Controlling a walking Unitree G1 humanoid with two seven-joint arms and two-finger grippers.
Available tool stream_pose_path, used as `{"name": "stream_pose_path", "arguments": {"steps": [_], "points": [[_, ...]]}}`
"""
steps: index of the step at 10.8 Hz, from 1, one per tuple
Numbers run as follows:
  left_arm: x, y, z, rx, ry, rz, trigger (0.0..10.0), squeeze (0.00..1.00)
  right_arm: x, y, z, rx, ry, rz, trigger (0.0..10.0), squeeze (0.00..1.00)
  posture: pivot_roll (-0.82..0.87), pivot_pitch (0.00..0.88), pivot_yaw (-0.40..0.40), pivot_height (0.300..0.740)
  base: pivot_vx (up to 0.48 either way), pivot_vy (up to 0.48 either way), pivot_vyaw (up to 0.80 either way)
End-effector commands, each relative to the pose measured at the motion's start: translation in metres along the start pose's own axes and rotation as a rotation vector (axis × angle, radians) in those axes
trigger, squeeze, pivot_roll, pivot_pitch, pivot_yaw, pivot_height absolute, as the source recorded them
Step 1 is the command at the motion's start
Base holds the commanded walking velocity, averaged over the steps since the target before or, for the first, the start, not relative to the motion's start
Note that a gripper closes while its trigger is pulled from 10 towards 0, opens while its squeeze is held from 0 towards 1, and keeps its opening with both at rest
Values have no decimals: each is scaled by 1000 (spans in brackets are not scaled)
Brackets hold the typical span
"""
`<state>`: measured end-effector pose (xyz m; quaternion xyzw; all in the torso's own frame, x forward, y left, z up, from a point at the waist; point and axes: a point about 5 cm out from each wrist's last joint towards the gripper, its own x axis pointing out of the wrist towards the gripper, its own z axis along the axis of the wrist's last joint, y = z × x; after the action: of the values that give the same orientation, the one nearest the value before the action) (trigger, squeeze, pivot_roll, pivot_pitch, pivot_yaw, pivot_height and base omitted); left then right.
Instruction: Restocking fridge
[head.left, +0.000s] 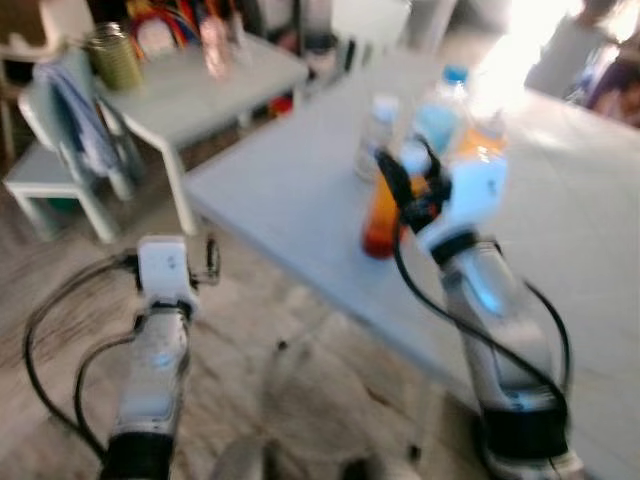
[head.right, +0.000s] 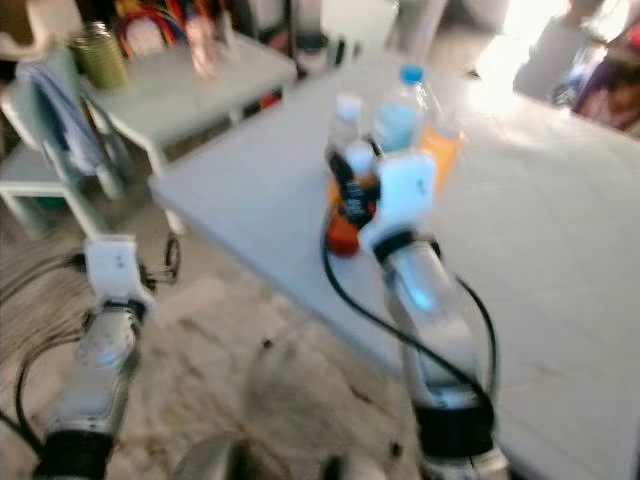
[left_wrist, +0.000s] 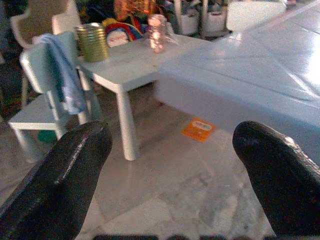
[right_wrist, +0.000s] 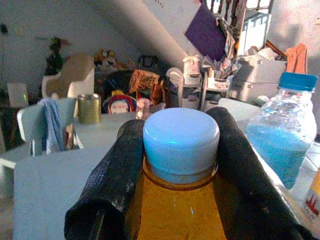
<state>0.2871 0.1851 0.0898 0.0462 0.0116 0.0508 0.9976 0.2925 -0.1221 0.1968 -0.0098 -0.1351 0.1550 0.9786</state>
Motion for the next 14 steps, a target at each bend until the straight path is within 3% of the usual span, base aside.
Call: {"name": "stream_pose_path", "arguments": {"steps": [1, 4, 8, 11, 14], "points": [[-2, 5, -1, 16, 1, 17, 10000, 0, -3, 9, -15, 28, 67, 38, 10000, 0, 73, 85, -47, 740, 0, 480, 794], [-3, 0, -6, 9, 16, 12, 10000, 0, -8, 6, -22, -2, 57, 44, 10000, 0, 68, 65, -55, 740, 0, 480, 794], [-16, 7, -26, 18, 72, 37, 10000, 0, -27, -1, -49, -10, 122, 22, 10000, 0, 65, 57, -68, 740, 0, 407, 789], [-21, 10, -32, 28, 89, 41, 10000, 0, -31, -2, -60, -45, 149, 40, 10000, 0, 68, 52, -68, 740, 0, 370, 788], [-18, 15, -32, 37, 84, 50, 10000, 0, -43, -9, -74, -78, 193, 23, 10000, 0, 74, 47, -72, 740, 0, 264, 781]]}}
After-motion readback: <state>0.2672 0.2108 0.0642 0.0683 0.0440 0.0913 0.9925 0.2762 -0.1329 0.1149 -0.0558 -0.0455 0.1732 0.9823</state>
